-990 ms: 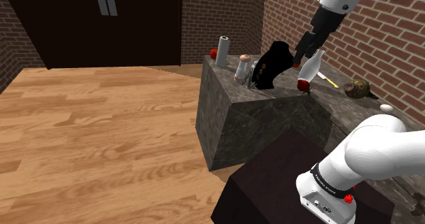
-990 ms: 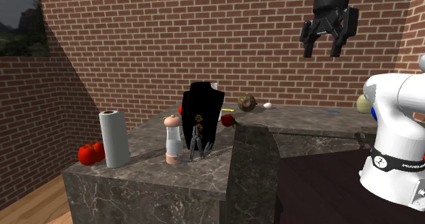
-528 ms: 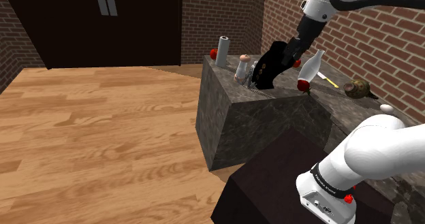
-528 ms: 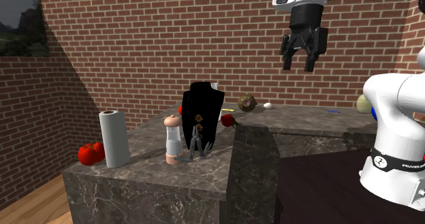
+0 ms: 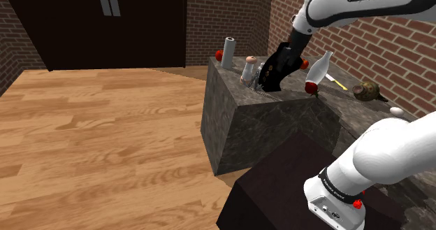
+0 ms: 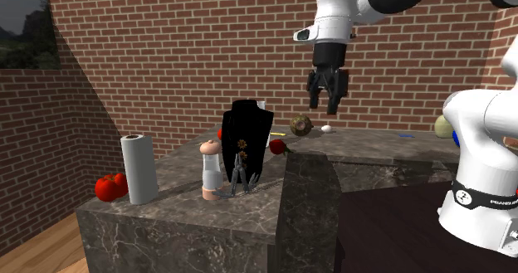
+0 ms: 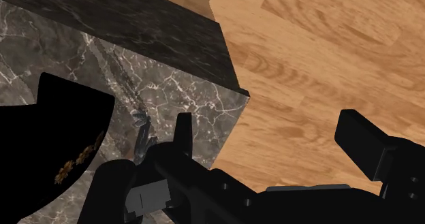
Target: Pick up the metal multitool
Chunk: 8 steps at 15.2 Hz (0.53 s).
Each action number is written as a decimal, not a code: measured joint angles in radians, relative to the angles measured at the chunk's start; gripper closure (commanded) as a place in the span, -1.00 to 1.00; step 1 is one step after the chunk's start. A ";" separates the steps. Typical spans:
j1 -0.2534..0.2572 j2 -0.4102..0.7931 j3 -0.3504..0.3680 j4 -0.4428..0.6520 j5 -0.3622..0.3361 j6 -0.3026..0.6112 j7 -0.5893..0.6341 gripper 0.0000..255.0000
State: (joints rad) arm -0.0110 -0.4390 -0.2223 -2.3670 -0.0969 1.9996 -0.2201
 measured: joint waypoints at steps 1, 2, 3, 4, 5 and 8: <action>-0.001 0.033 -0.013 0.017 0.001 0.018 -0.017 -1.00; 0.000 0.069 -0.023 0.030 0.005 0.040 -0.031 -1.00; 0.000 0.109 -0.037 0.043 0.010 0.066 -0.049 -1.00; 0.001 0.145 -0.048 0.063 0.017 0.082 -0.065 -1.00; 0.000 0.177 -0.058 0.072 0.023 0.103 -0.082 -1.00; 0.000 0.290 -0.086 0.121 0.053 0.164 -0.133 -1.00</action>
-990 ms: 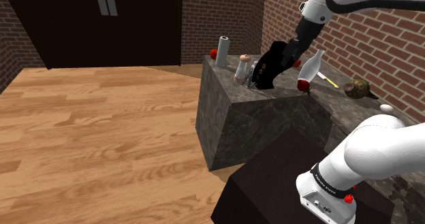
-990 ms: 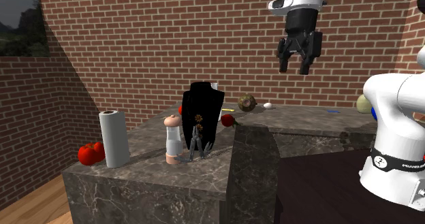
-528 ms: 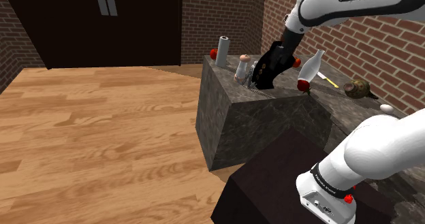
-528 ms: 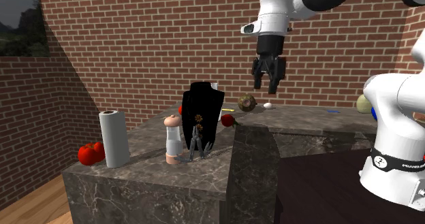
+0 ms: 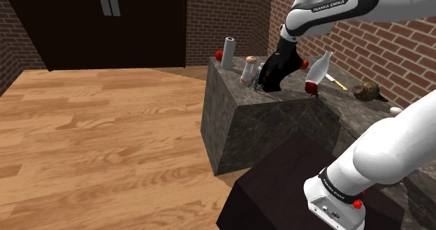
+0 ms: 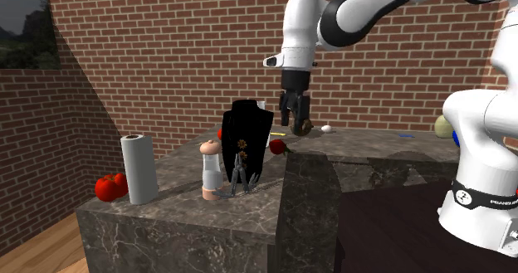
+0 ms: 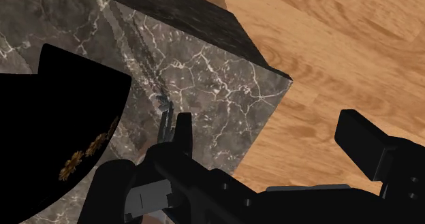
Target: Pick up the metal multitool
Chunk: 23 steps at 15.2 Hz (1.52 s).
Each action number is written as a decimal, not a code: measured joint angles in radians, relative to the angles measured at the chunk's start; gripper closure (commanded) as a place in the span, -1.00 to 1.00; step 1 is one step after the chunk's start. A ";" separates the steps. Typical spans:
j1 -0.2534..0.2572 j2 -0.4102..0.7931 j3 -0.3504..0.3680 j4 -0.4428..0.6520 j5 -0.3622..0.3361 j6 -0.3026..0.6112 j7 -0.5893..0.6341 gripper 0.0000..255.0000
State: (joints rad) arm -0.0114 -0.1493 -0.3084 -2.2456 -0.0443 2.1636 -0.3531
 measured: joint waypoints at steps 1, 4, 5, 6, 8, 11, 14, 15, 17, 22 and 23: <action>0.002 0.043 -0.005 0.023 0.014 0.019 -0.014 -1.00; -0.006 0.172 -0.023 0.114 0.062 0.049 -0.074 -1.00; -0.009 0.208 -0.025 0.137 0.077 0.059 -0.088 -1.00; -0.017 0.253 -0.028 0.167 0.096 0.072 -0.111 -1.00; -0.032 0.334 -0.029 0.224 0.130 0.088 -0.149 -1.00; -0.061 0.456 -0.022 0.324 0.178 0.103 -0.199 -1.00; -0.084 0.555 -0.011 0.426 0.209 0.093 -0.225 -1.00; -0.090 0.573 -0.008 0.435 0.216 0.102 -0.231 -1.00; -0.096 0.593 -0.004 0.439 0.224 0.116 -0.239 -1.00; -0.103 0.633 0.006 0.427 0.241 0.167 -0.250 -1.00; -0.103 0.637 0.006 0.427 0.242 0.170 -0.251 1.00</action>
